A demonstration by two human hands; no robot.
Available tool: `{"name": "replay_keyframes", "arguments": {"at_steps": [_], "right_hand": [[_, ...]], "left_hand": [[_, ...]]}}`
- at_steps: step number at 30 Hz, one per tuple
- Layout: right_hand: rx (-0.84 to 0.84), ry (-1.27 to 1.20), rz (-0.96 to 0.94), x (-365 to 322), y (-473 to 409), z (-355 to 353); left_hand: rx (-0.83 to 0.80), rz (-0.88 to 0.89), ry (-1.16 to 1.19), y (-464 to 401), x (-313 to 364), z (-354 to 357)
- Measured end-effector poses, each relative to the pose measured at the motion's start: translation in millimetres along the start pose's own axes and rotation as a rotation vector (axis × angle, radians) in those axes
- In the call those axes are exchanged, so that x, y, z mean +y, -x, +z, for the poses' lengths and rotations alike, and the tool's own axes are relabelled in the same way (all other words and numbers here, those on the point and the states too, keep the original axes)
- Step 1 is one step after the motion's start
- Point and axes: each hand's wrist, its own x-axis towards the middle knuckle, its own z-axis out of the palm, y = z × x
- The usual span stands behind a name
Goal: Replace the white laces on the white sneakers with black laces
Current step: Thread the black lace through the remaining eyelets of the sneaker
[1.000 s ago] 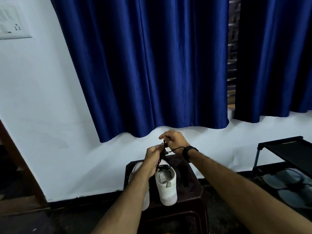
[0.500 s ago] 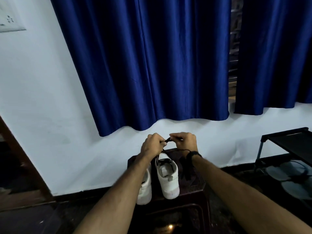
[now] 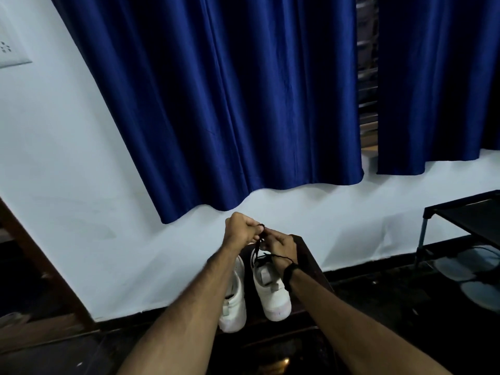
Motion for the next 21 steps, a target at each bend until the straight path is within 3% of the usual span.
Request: {"name": "replay_keyframes", "arguments": {"at_steps": [3,13,17,21], "right_hand": [[-0.096,0.111,-0.106,-5.9,2.6,0.0],[-0.093,0.321,-0.217,2.7,-16.3,1.0],[-0.112,0.387,-0.231,6.7,-25.1,-7.3],[-0.238,0.311,-0.185,-0.9,-28.8,-26.0]], "left_hand": [[0.049,-0.045,0.100,-2.8,-3.5,1.2],[0.080,-0.083,0.320,2.7,-18.6,-2.4],[0.013,-0.070,0.203,8.0,-37.4,-2.1],[-0.169,0.049,-0.194,19.7,-51.9,10.8]]}}
